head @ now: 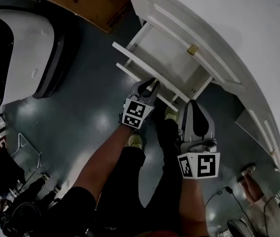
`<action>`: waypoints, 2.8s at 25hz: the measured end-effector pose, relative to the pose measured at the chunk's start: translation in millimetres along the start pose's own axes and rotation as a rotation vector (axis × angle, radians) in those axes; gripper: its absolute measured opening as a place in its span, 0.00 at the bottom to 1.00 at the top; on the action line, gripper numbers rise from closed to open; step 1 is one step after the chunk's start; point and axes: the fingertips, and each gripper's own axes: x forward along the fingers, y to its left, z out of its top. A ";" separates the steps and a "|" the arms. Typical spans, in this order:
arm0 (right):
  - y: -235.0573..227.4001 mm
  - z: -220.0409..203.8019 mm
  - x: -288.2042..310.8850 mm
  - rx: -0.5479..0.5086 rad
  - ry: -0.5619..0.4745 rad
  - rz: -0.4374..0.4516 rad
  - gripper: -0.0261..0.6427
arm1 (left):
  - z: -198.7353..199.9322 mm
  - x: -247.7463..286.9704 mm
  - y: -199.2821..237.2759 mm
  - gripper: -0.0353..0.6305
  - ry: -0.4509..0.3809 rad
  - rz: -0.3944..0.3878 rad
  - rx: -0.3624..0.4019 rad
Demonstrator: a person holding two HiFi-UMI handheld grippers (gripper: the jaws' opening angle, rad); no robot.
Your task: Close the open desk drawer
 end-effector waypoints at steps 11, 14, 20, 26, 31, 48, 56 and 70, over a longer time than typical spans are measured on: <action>-23.5 6.2 13.9 -0.007 -0.008 0.004 0.07 | 24.5 36.5 2.1 0.15 -0.011 -0.024 0.037; -30.8 6.7 14.3 -0.004 -0.007 -0.002 0.07 | 30.5 46.3 1.5 0.15 -0.013 -0.015 0.034; -43.0 8.4 14.3 0.005 -0.012 -0.014 0.07 | 41.4 64.6 3.9 0.15 -0.027 -0.008 0.024; -50.1 10.8 15.1 0.018 -0.023 -0.030 0.07 | 49.5 79.5 3.3 0.15 -0.024 -0.020 0.021; -53.6 11.4 15.3 0.029 -0.026 -0.039 0.07 | 58.9 89.8 4.4 0.15 -0.033 -0.027 0.035; -50.0 19.3 16.5 0.044 -0.043 -0.040 0.07 | 75.3 105.1 0.1 0.24 -0.046 -0.076 0.063; -28.1 42.1 -0.3 0.038 -0.036 -0.042 0.07 | 77.8 61.2 -13.6 0.26 -0.024 -0.101 0.021; 32.5 136.6 -55.4 0.020 -0.040 -0.017 0.07 | 201.6 -108.2 -75.8 0.05 -0.115 -0.100 -0.067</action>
